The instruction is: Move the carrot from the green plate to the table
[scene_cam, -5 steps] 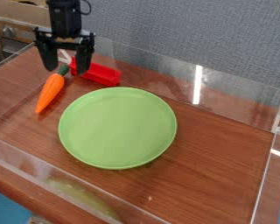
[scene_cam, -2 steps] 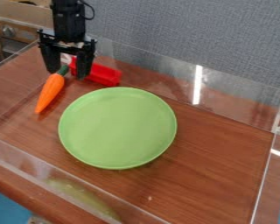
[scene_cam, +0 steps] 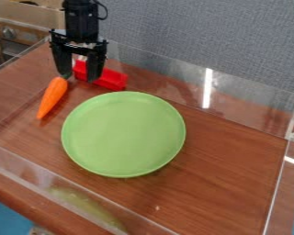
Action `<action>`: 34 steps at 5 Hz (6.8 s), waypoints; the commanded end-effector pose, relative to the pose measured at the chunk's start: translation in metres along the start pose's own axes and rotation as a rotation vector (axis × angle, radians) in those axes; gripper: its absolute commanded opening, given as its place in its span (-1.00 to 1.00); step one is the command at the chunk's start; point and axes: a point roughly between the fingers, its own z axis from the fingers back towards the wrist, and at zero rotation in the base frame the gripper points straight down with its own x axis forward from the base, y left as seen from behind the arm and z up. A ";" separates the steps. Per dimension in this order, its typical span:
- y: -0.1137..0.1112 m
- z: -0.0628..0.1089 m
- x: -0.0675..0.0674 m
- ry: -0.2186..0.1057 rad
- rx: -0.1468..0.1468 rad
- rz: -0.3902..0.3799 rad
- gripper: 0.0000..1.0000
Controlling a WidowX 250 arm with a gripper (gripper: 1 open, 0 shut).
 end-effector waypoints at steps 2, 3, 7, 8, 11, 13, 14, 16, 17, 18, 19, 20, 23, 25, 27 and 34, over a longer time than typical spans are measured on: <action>-0.009 0.004 0.013 -0.039 0.026 0.078 1.00; -0.008 -0.001 0.017 -0.039 0.015 0.134 1.00; 0.027 0.024 0.014 -0.012 0.022 0.098 1.00; 0.042 0.011 0.009 0.015 0.024 0.136 1.00; 0.039 -0.021 -0.005 0.065 0.018 0.213 -1.00; 0.013 0.005 -0.017 0.014 -0.018 0.242 -1.00; 0.005 0.021 -0.020 -0.009 -0.031 0.253 -1.00; -0.010 0.033 -0.020 -0.022 -0.043 0.301 -1.00; -0.018 0.036 -0.019 -0.026 -0.050 0.340 -1.00; -0.018 0.046 -0.017 -0.027 -0.049 0.315 -1.00; -0.017 0.053 -0.015 -0.028 -0.046 0.294 -1.00; -0.020 0.076 -0.020 -0.037 -0.059 0.326 -1.00; -0.103 0.106 -0.028 -0.014 -0.067 0.176 -1.00; -0.115 0.061 -0.022 0.050 -0.007 0.106 -1.00; -0.099 0.030 -0.014 0.078 0.015 0.070 -1.00; 0.046 -0.008 -0.006 0.137 -0.082 0.125 -1.00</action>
